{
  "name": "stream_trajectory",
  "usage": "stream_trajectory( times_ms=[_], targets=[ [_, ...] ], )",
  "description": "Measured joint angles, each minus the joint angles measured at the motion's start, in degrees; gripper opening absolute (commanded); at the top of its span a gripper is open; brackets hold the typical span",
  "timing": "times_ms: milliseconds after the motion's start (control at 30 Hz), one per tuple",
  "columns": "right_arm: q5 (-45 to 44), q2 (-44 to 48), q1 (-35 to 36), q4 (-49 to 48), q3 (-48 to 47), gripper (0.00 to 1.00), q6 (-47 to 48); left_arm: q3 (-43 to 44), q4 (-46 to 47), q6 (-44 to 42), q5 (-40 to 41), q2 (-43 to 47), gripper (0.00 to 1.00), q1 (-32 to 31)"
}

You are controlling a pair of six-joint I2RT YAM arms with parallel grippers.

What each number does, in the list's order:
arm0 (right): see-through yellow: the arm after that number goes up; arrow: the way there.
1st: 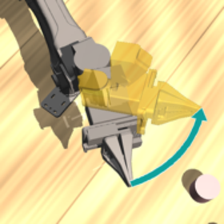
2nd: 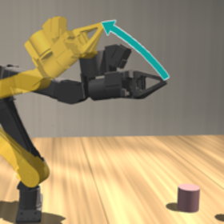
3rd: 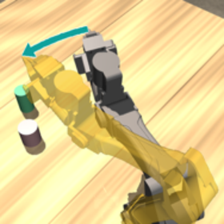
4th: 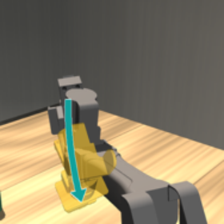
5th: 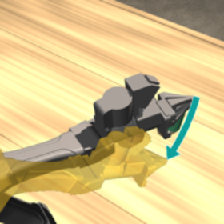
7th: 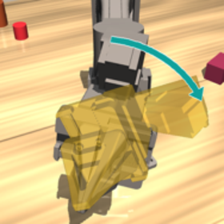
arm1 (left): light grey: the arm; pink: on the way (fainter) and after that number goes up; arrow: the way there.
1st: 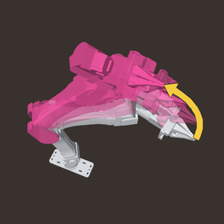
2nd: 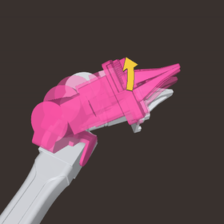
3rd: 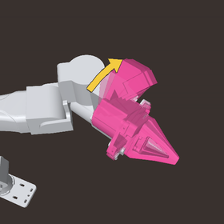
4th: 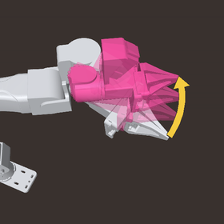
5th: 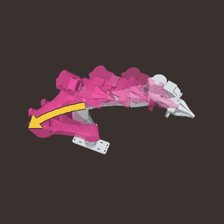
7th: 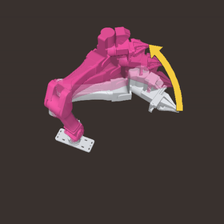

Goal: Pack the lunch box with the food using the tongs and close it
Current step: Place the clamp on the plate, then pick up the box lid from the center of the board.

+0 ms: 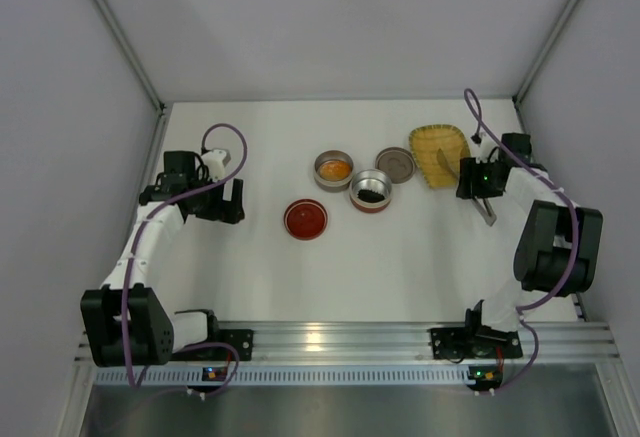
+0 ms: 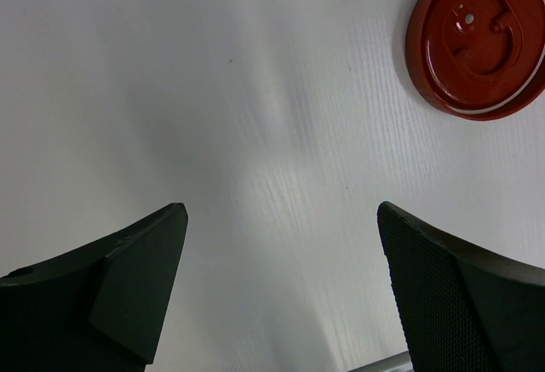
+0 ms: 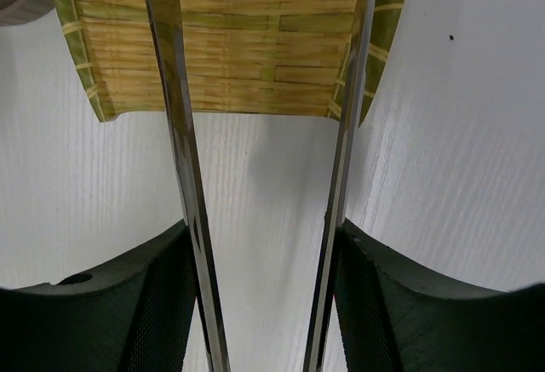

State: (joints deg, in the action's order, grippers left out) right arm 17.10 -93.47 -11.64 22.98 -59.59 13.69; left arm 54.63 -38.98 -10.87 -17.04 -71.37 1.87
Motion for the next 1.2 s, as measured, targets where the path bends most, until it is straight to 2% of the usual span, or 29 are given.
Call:
stream_trajectory(
  times_ms=[400,533,600,667,733,1033,1200],
  targets=[
    [-0.1,0.0,0.0,1.4,3.0,0.59,2.4,-1.5,-0.1,-1.6,1.0,3.9,0.98,0.0],
    [-0.1,0.0,0.0,1.8,3.0,0.74,3.0,-1.5,-0.1,-1.8,1.0,4.0,0.98,0.0],
    [-0.2,0.0,0.0,2.2,3.0,0.75,3.4,-1.5,-0.1,-2.2,0.9,4.0,0.98,0.0],
    [-0.2,0.0,0.0,2.6,2.9,0.87,3.9,-1.5,-0.1,-2.5,0.8,4.0,0.98,0.0],
    [-0.2,0.0,0.0,3.5,2.7,0.90,4.5,-1.5,-0.2,-2.8,0.7,4.0,0.98,0.0],
    [1.0,0.9,0.0,9.1,-2.5,0.91,7.4,-1.5,-1.7,-4.2,-0.4,4.0,0.98,0.0],
    [7.1,8.3,0.5,14.9,-6.5,0.90,15.9,-1.4,-3.2,-5.7,-2.9,3.7,0.98,0.0]
  ],
)
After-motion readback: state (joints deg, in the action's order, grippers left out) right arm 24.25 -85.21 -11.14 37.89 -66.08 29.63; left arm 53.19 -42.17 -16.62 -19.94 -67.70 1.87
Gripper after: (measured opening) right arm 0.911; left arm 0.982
